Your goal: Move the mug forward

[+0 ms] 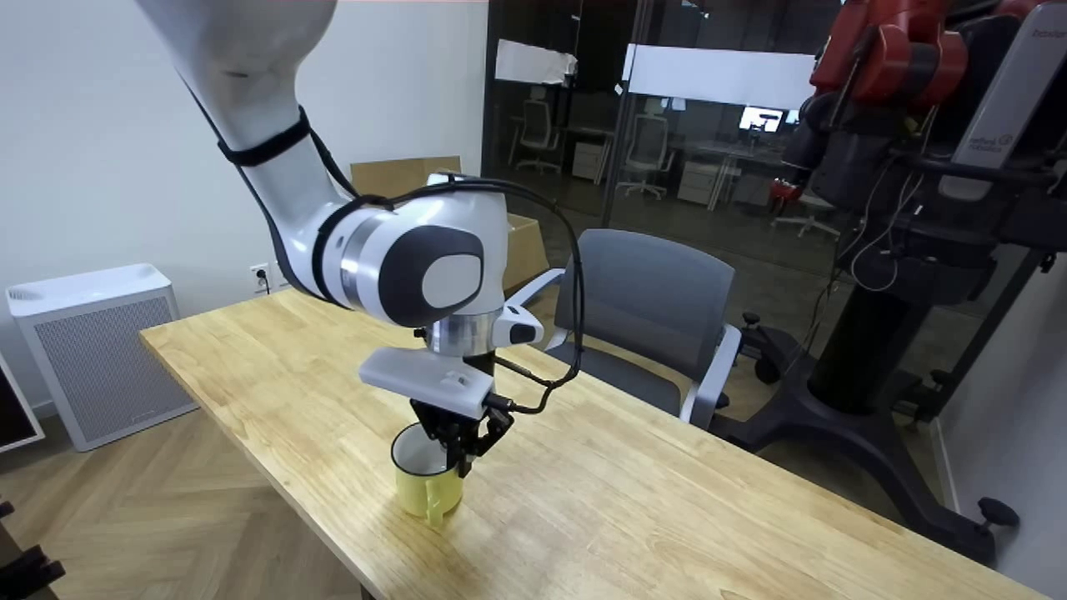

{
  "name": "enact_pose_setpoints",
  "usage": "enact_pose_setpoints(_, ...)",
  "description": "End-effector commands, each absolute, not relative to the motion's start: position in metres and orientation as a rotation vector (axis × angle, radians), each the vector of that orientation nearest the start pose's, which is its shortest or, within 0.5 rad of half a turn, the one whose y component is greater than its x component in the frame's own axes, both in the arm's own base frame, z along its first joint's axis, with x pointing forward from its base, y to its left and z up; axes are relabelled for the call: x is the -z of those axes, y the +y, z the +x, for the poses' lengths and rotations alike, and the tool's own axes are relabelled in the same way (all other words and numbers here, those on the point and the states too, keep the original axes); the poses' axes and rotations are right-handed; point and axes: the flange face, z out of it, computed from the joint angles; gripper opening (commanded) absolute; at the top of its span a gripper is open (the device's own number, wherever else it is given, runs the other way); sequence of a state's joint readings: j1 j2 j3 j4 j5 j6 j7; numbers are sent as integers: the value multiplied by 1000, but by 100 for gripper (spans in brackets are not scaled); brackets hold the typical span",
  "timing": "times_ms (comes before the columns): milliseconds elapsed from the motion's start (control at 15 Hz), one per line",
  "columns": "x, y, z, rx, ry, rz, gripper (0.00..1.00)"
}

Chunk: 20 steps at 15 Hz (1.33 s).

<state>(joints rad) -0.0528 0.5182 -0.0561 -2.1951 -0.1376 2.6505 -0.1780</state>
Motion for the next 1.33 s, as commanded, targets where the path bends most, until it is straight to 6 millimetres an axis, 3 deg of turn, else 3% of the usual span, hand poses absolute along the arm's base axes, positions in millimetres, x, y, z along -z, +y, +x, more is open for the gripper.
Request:
enact_pose_setpoints(0,-143,-51,545,-119,-301,-3225,3)
enact_pose_setpoints(133,-146,-53,558,-112,-67,-3249,3)
enact_pose_setpoints(333,-147,-62,579,-95,146,-3223,2)
enact_pose_setpoints(600,-143,-89,602,-49,421,-3125,2)
enact_pose_setpoints(933,-137,-128,612,-4,723,-2960,3)
enact_pose_setpoints(1267,-139,-151,617,68,991,-2783,3)
